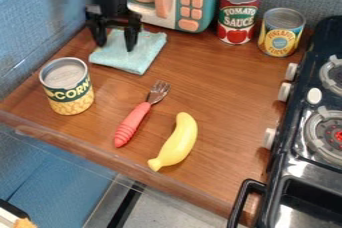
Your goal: Put the blue cloth between the two cans and the banana
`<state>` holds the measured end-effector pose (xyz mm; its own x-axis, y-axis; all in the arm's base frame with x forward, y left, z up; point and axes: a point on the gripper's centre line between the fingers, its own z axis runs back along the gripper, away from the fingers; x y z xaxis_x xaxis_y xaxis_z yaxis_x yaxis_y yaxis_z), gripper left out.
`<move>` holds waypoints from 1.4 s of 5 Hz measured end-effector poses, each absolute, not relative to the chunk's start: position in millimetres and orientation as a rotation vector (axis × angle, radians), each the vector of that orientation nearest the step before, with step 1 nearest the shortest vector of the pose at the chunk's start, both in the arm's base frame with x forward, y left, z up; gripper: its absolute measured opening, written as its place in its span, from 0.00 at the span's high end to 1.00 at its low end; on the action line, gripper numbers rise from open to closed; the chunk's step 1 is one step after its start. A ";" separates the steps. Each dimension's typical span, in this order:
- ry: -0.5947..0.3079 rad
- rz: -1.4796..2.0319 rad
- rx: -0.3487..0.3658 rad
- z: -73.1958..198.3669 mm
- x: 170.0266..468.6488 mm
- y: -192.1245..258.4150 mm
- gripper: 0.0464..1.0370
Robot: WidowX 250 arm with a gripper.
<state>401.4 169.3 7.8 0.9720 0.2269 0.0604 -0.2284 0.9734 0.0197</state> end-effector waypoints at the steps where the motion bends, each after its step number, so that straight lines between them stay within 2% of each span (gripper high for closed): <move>1: -0.040 0.205 0.024 3.0 402.2 149.0 0.04; 2: -0.027 0.197 0.015 3.3 402.1 123.5 0.04; 4: 0.031 0.151 0.003 7.2 413.8 27.8 0.04; 7: 0.073 0.157 0.002 8.4 423.1 -38.7 0.04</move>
